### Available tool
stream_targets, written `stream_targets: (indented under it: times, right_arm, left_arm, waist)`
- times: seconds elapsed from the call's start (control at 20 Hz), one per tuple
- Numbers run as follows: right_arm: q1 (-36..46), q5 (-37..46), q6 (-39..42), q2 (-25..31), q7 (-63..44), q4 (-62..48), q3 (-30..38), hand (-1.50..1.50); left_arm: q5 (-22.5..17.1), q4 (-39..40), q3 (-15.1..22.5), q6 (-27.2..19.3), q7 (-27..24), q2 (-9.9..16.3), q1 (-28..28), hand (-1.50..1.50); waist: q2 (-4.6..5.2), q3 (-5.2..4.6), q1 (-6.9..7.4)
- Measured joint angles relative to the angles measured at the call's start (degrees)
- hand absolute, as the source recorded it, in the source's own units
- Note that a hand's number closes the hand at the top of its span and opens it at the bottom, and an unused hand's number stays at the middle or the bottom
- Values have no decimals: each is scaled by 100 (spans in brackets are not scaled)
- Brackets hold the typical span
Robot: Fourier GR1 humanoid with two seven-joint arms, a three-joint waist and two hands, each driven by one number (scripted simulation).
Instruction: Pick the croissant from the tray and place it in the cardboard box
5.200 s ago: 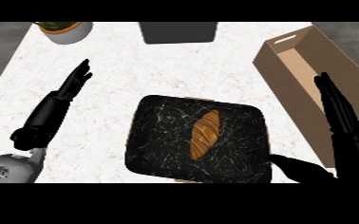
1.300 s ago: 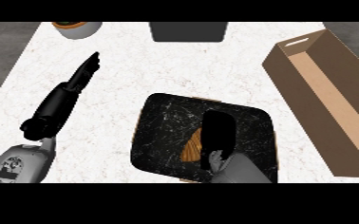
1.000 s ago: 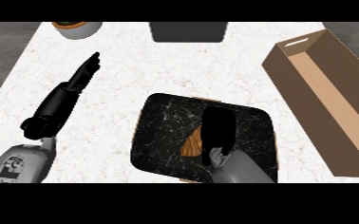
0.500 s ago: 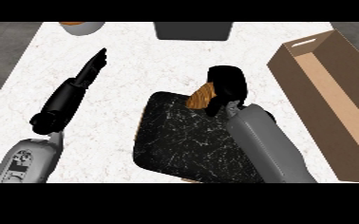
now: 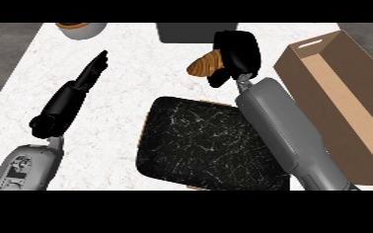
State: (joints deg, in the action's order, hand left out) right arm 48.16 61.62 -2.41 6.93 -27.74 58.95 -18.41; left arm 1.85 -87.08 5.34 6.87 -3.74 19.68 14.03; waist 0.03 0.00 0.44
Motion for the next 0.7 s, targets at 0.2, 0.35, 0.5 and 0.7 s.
stream_targets:
  times: [0.2, 0.35, 0.5, 0.7]
  right_arm:
    - [174, 115, -166, 112, -627, 459, 398, 150]
    - [176, 253, -493, 188, -1137, 657, 742, 150]
    - [171, 287, -584, 450, -1440, 853, 1122, 150]
    - [25, 211, -668, 886, -1504, 1046, 1615, 150]
  left_arm:
    - [36, -72, -27, 9, -7, 18, -132, 0]
    - [25, -64, -63, 20, -27, 2, -158, 0]
    - [53, -160, -52, 20, -1, -22, -219, 0]
    - [69, -121, -125, 75, -113, -12, -274, 0]
  waist:
    - [-26, -1, -52]
    - [-24, -1, -69]
    - [-25, -1, -72]
    - [-15, -1, -72]
